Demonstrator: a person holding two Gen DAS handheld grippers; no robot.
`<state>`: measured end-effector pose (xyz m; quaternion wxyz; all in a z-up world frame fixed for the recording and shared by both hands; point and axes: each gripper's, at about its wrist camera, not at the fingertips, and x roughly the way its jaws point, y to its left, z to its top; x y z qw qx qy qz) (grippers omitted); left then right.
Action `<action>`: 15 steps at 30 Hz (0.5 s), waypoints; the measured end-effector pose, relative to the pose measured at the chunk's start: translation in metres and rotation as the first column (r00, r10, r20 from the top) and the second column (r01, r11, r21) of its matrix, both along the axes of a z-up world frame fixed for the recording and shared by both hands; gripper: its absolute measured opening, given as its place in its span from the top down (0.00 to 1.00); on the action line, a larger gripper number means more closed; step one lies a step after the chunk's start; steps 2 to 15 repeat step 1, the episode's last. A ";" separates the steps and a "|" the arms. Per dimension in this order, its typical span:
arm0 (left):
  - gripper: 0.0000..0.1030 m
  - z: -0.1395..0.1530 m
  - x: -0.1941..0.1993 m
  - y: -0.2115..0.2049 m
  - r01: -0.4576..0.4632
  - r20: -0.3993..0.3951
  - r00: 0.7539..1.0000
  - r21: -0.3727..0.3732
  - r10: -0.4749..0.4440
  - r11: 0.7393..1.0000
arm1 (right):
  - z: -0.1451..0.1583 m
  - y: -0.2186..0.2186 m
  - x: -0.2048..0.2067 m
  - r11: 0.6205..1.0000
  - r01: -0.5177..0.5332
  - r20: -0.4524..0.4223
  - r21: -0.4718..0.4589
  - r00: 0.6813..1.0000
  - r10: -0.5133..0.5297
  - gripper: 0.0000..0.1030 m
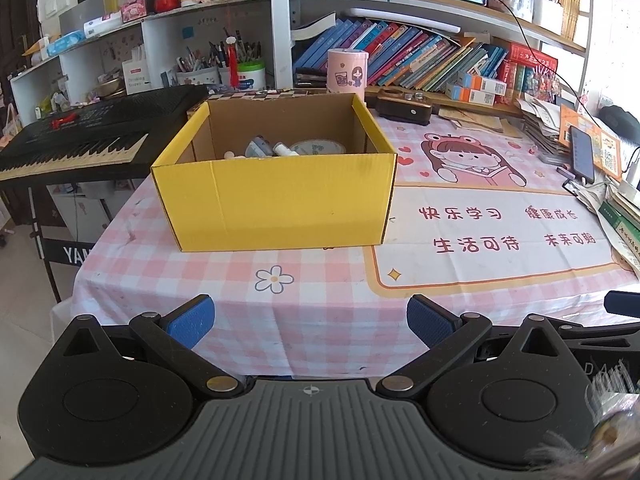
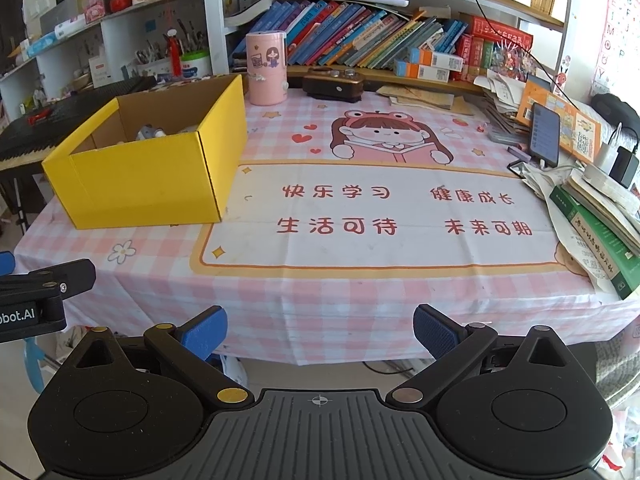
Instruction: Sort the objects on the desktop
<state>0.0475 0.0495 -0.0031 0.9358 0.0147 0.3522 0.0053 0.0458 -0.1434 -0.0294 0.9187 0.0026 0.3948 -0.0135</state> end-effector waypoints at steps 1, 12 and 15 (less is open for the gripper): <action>0.00 0.000 0.000 0.001 -0.002 -0.001 1.000 0.002 0.002 1.000 | 0.000 0.000 0.000 1.000 0.000 0.000 0.000 1.000 0.000 0.02; 0.00 0.000 0.000 0.001 -0.002 -0.001 1.000 0.002 0.002 1.000 | 0.000 0.000 0.000 1.000 0.000 0.000 0.000 1.000 0.000 0.02; 0.00 0.000 0.000 0.001 -0.002 -0.001 1.000 0.002 0.002 1.000 | 0.000 0.000 0.000 1.000 0.000 0.000 0.000 1.000 0.000 0.02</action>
